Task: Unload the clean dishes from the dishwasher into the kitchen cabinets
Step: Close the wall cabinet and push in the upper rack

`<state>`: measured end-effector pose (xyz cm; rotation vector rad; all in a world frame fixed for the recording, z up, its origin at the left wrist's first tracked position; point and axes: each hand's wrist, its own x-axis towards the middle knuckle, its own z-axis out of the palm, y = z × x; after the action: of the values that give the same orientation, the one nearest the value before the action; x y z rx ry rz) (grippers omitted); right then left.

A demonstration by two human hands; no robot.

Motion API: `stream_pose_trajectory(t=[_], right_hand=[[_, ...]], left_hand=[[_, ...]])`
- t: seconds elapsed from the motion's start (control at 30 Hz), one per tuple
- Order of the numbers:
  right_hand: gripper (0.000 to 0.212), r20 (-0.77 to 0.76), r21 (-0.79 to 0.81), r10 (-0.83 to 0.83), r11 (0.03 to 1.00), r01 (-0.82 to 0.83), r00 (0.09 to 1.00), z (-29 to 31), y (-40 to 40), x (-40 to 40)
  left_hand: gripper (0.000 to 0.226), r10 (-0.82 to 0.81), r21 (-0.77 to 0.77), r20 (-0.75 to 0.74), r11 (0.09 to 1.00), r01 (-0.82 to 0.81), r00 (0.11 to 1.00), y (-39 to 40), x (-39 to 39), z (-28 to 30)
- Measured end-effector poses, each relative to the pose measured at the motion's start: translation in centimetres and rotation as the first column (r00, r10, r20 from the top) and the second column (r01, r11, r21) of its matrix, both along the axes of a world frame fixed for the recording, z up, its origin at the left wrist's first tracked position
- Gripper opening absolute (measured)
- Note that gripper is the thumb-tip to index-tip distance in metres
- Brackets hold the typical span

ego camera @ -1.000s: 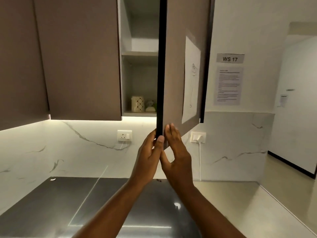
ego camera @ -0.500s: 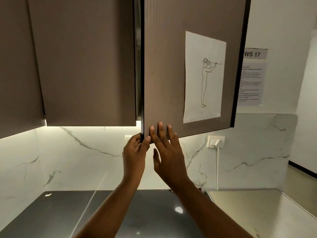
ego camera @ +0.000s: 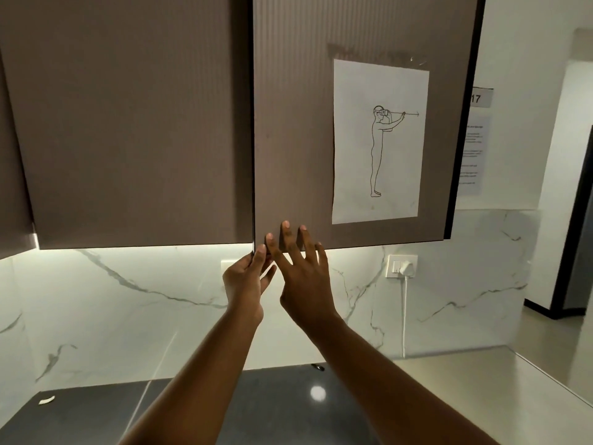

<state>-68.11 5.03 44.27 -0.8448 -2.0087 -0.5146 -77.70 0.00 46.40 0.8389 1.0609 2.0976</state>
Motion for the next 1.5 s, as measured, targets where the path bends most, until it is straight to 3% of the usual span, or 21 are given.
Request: stream_pose_trajectory(t=[0.3,0.47,0.7,0.83,1.13,1.23,1.33,1.5], right_hand=[[0.095,0.029,-0.022,-0.037,0.999,0.038,0.999,0.1,1.8,-1.4],[0.094,0.030,-0.032,-0.041,0.999,0.042,0.999,-0.1,2.7,-1.8],[0.094,0.025,0.002,-0.038,0.999,0.038,0.999,-0.8,3.9,-1.8],[0.092,0.046,0.003,-0.044,0.999,0.044,0.998,-0.7,3.8,-1.7],[0.086,0.160,-0.002,-0.055,0.998,0.056,0.986,0.5,2.2,0.8],[0.069,0.090,0.016,-0.087,0.996,0.086,0.992,-0.8,2.1,4.5],[0.052,-0.062,-0.069,-0.101,0.993,0.096,0.993,-3.2,1.9,8.6],[0.043,-0.189,-0.220,-0.222,0.959,0.179,0.957,-7.8,-0.1,14.3]], left_hand=[[0.029,-0.099,0.010,0.132,0.995,0.099,0.986,3.2,-1.9,-0.1],[0.021,-0.115,0.034,0.143,0.993,0.111,0.983,4.3,-2.3,-0.2],[0.030,-0.096,0.039,0.103,0.995,0.092,0.990,5.1,-2.5,-0.7],[0.015,-0.038,-0.005,0.010,0.999,0.038,0.999,5.0,-2.4,-0.5],[0.026,0.073,-0.097,-0.260,0.990,-0.102,0.963,3.8,-0.3,-1.6],[0.014,0.118,-0.070,-0.424,0.984,-0.162,0.898,3.8,0.4,-2.8],[0.031,0.151,-0.038,-0.580,0.977,-0.212,0.801,3.4,2.6,-4.6],[0.047,-0.020,-0.071,-0.736,0.996,-0.047,0.677,2.6,8.1,-8.8]])
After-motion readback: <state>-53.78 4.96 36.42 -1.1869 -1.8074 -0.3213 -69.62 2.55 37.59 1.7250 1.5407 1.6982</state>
